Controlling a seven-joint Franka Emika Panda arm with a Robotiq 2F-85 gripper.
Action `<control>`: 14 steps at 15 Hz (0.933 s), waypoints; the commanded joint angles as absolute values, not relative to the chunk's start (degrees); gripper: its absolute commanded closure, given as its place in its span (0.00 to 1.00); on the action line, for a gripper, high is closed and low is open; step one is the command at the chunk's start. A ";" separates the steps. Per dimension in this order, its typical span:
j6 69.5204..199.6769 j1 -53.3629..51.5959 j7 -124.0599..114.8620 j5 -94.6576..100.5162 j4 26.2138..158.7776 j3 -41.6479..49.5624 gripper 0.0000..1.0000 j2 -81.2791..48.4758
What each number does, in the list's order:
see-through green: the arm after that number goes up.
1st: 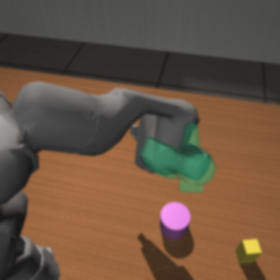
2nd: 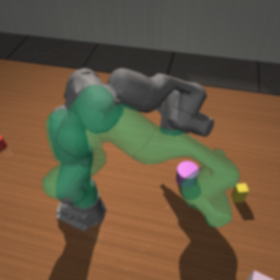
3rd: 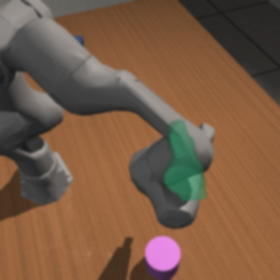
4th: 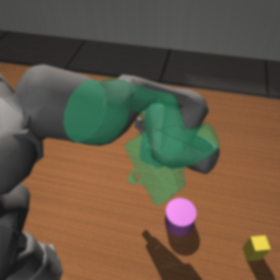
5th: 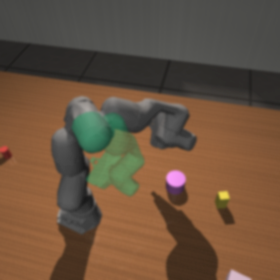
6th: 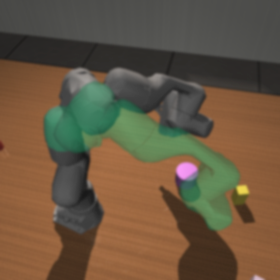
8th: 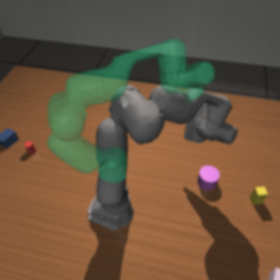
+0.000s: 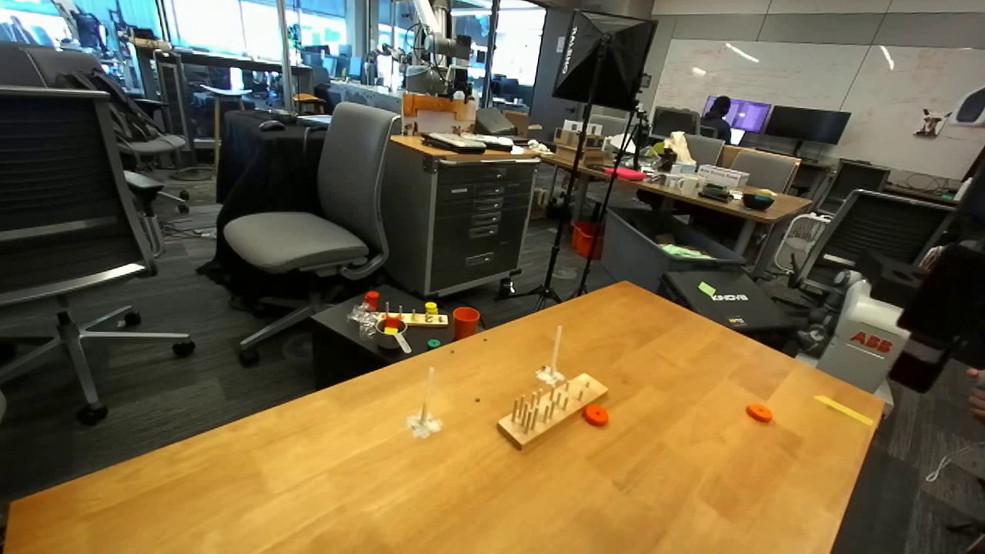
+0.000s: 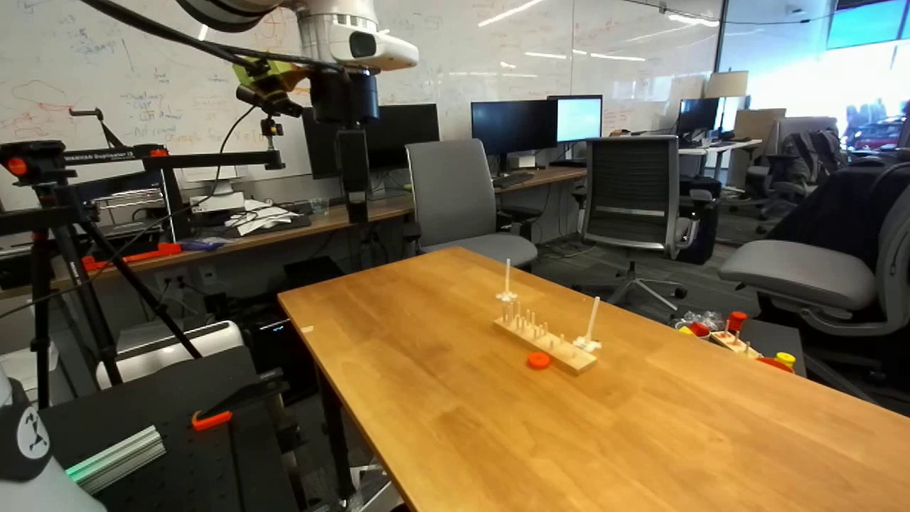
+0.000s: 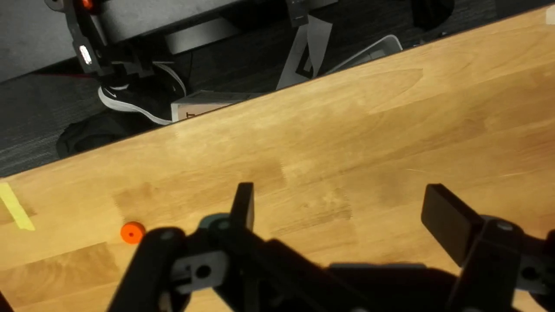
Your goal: Place the orange ring on the left side of the table on the wooden stand, stack the ring on the right on top of the other orange ring
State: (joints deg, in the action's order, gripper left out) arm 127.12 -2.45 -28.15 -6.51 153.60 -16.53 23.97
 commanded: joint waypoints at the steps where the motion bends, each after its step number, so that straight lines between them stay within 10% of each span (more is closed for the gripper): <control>1: 126.95 -0.76 -29.00 -2.47 148.49 -14.66 0.00 17.52; 14: 139.33 3.44 -41.72 8.17 143.37 -11.93 0.00 6.87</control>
